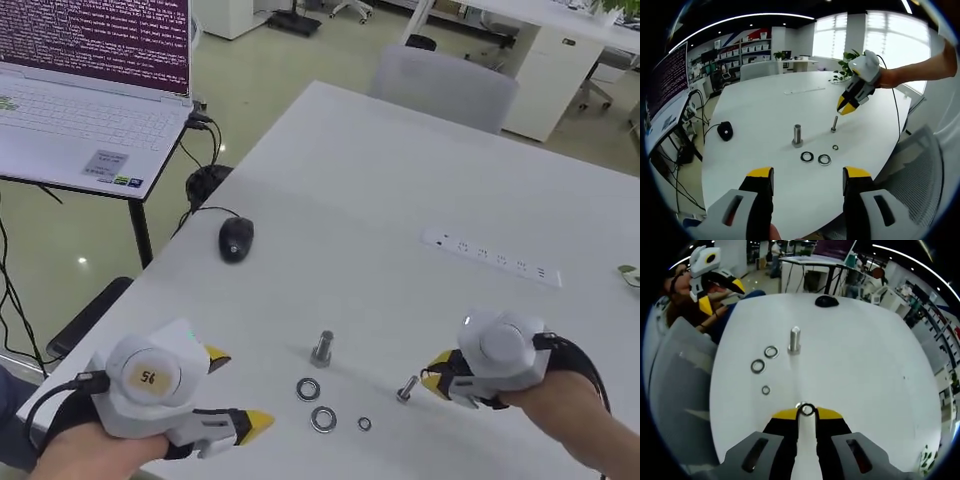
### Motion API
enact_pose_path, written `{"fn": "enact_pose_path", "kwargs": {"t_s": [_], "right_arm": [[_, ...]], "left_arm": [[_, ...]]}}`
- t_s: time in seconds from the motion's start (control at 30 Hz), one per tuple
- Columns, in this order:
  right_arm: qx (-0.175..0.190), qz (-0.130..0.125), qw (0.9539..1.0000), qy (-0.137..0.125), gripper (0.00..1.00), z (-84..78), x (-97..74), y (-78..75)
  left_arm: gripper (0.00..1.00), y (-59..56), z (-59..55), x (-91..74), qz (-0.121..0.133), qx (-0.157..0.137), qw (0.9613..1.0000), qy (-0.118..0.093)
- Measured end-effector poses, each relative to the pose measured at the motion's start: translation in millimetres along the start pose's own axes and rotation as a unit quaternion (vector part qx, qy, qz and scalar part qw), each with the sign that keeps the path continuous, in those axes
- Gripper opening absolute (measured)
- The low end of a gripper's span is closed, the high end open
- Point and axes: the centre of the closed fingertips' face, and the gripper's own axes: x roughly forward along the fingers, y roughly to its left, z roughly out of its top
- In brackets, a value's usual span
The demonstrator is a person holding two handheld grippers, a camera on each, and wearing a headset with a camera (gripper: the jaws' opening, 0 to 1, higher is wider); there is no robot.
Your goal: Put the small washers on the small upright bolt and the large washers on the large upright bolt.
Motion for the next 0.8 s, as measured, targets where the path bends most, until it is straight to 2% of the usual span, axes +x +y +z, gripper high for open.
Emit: {"fn": "enact_pose_path", "kwargs": {"t_s": [0.13, 0.8], "right_arm": [[-0.005, 0.006, 1.0, 0.004, 0.13, 2.7, 3.8, -0.6], [-0.021, 0.026, 0.9991, 0.026, 0.13, -1.5, 14.3, 4.2]], "left_arm": [[0.56, 0.5, 1.5, -1.2, -0.001, -0.007, 1.0, -0.005], [0.55, 2.3, -0.8, -0.9, 0.001, -0.007, 1.0, -0.001]]}}
